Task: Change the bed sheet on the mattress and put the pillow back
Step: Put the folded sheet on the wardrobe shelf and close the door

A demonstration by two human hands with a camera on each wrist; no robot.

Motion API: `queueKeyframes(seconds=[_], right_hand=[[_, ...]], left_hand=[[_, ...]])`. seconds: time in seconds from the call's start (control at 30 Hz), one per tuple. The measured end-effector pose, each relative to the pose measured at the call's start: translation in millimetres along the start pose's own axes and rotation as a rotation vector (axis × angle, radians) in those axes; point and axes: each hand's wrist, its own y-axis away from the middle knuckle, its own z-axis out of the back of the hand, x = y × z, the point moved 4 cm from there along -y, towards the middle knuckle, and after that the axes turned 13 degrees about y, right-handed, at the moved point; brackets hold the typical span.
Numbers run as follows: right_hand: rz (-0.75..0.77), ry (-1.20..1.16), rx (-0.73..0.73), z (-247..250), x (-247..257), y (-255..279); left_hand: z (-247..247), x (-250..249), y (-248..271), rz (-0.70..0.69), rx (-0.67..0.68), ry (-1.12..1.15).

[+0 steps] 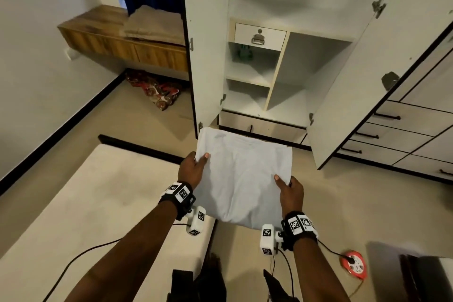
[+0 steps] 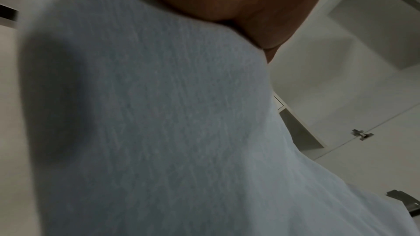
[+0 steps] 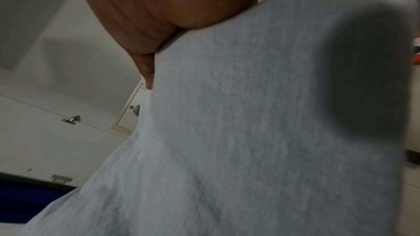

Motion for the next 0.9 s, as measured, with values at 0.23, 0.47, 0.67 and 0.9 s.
queueKeyframes(seconds=[0.23,0.47,0.67,0.9], right_hand=[[-0.069,-0.019,-0.056,-19,21,-94],[-0.091,-0.048,-0.103,-20,70,-184],[-0.073,-0.110,-0.167,-19,113,-250],[-0.046,-0.173,-0.201,-7,141,-335]], left_hand=[[-54,-14,-107,-0.012,0.069,0.025],[-102,-54,-205,-0.025,0.162,0.090],[-150,-89,-278,-0.056,0.216,0.143],[-208,-134,-353,-0.102,0.263,0.165]])
